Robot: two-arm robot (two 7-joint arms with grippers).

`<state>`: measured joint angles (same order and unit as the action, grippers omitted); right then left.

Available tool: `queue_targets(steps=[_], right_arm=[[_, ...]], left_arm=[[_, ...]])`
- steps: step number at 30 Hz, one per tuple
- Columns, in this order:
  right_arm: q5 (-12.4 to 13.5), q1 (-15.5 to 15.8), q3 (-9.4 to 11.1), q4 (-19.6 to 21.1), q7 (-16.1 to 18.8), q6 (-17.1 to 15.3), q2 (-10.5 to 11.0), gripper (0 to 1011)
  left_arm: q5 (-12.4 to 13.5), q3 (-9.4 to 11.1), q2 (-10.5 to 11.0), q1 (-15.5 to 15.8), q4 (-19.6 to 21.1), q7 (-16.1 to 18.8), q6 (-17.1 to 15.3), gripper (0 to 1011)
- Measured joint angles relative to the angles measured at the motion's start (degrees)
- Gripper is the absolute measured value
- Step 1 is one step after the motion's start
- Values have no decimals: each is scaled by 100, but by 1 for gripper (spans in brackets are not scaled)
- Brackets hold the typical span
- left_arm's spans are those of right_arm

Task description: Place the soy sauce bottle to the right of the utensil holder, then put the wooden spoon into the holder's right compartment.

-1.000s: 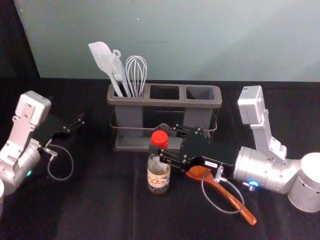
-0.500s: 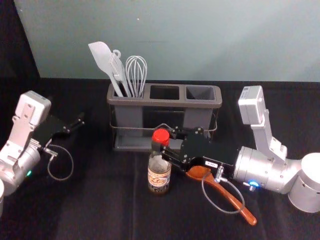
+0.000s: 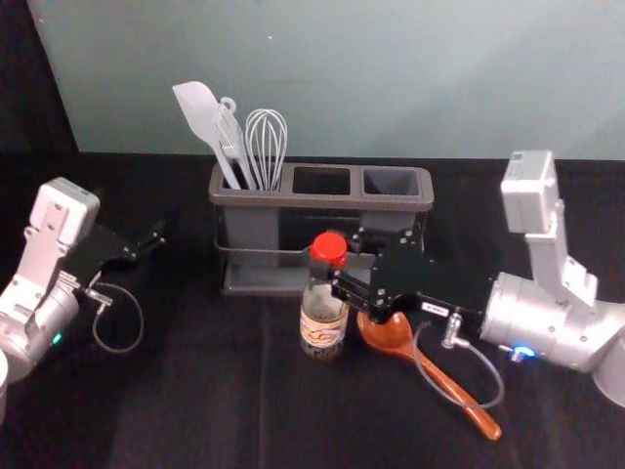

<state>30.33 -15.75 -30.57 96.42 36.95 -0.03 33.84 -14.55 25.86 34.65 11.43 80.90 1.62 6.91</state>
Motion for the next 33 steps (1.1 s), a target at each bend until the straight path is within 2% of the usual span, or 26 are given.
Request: queue_targets(steps=[7, 10, 11, 14, 19, 24, 28, 33], right_arm=[[121, 334, 328, 430, -114, 92, 395, 381], [204, 553, 543, 554, -168, 207, 581, 381], [251, 673, 671, 589, -185, 266, 680, 381], [306, 835, 857, 612, -222, 342, 802, 381], [443, 1182, 1328, 597, -316, 497, 1023, 381], [475, 1375, 1657, 452, -395, 568, 1109, 381], [472, 1405, 1781, 296, -409, 577, 1079, 381], [397, 1324, 1839, 58, -417, 623, 979, 381]], left_arm=[[0, 0, 0, 0, 0, 0, 0, 1005], [0, 0, 0, 0, 0, 0, 0, 1005], [0, 0, 0, 0, 0, 0, 0, 1005], [0, 0, 0, 0, 0, 0, 0, 1005], [0, 0, 0, 0, 0, 0, 0, 1005], [0, 0, 0, 0, 0, 0, 0, 1005], [0, 0, 0, 0, 0, 0, 0, 1005], [0, 0, 0, 0, 0, 0, 0, 1005]])
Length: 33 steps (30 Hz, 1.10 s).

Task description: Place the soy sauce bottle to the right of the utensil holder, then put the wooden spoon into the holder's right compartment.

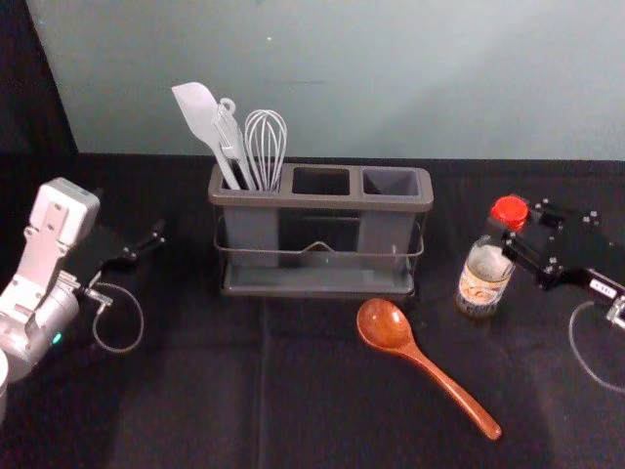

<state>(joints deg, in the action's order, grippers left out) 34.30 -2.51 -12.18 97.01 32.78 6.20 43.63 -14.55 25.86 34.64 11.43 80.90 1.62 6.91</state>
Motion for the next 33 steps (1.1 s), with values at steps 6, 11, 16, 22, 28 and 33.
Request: queue_targets(steps=[6, 11, 16, 22, 28, 33], right_arm=[[-143, -292, -32, -426, 55, 62, -224, 381], [-250, -536, -79, -753, 114, 132, -381, 381], [-344, -796, -158, -1070, 238, 193, -523, 381], [-403, -1052, -291, -1434, 376, 225, -695, 381], [-409, -1357, -422, -1797, 510, 238, -878, 381], [-477, -1516, -526, -1973, 549, 307, -999, 381]], left_arm=[[0, 0, 0, 0, 0, 0, 0, 1005], [0, 0, 0, 0, 0, 0, 0, 1005], [0, 0, 0, 0, 0, 0, 0, 1005], [0, 0, 0, 0, 0, 0, 0, 1005], [0, 0, 0, 0, 0, 0, 0, 1005], [0, 0, 0, 0, 0, 0, 0, 1005]])
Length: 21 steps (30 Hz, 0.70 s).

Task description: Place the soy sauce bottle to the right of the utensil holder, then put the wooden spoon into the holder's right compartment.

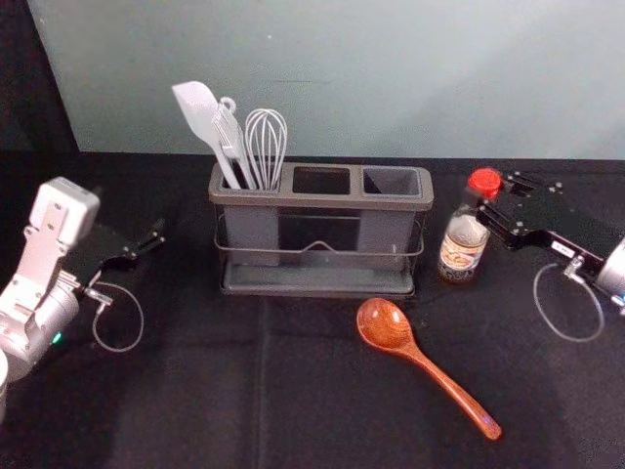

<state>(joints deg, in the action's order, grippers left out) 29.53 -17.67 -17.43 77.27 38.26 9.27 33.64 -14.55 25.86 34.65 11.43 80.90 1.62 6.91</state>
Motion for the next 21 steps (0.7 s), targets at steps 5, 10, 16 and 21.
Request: queue_targets(steps=[5, 10, 16, 21], right_arm=[[-78, -102, -60, -127, -12, 62, -97, 381], [-133, -179, -100, -218, -30, 79, -158, 381], [-156, -217, -119, -326, -43, 72, -222, 381], [-148, -219, -119, -358, -73, 46, -250, 381]], left_arm=[[0, 0, 0, 0, 0, 0, 0, 1005], [0, 0, 0, 0, 0, 0, 0, 1005], [0, 0, 0, 0, 0, 0, 0, 1005], [0, 0, 0, 0, 0, 0, 0, 1005]])
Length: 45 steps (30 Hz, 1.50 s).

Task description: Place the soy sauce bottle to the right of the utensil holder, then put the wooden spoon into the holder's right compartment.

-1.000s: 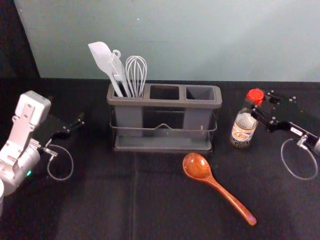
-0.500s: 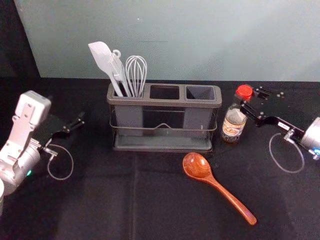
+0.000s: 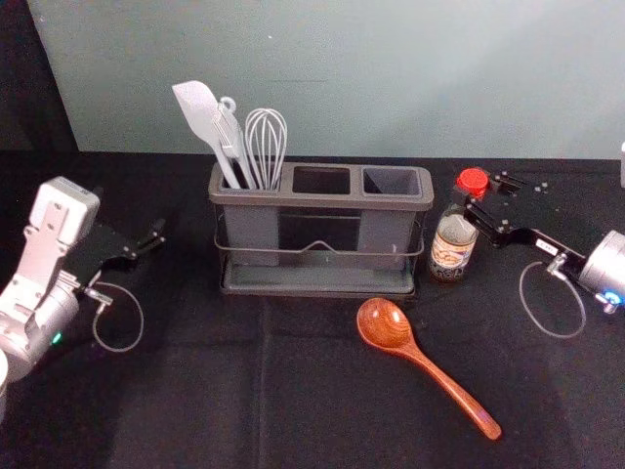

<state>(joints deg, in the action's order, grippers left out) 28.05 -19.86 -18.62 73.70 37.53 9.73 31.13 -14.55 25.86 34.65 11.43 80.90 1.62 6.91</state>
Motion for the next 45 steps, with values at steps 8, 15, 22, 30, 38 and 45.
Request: queue_targets(steps=[8, 15, 22, 30, 38, 45], right_arm=[[-2, -2, -4, -19, -1, -41, -8, 381], [-5, 0, -6, -34, -5, -56, -11, 381], [0, 2, 21, -42, -29, -76, -3, 381], [3, 10, 34, -42, -50, -96, -7, 381], [2, 13, 35, -41, -50, -98, -7, 381], [-7, 15, 33, -41, -52, -108, -4, 521]], left_arm=[[0, 0, 0, 0, 0, 0, 0, 1005], [0, 0, 0, 0, 0, 0, 0, 1005], [0, 0, 0, 0, 0, 0, 0, 1005], [0, 0, 0, 0, 0, 0, 0, 1005], [0, 0, 0, 0, 0, 0, 0, 1005], [0, 0, 0, 0, 0, 0, 0, 1005]])
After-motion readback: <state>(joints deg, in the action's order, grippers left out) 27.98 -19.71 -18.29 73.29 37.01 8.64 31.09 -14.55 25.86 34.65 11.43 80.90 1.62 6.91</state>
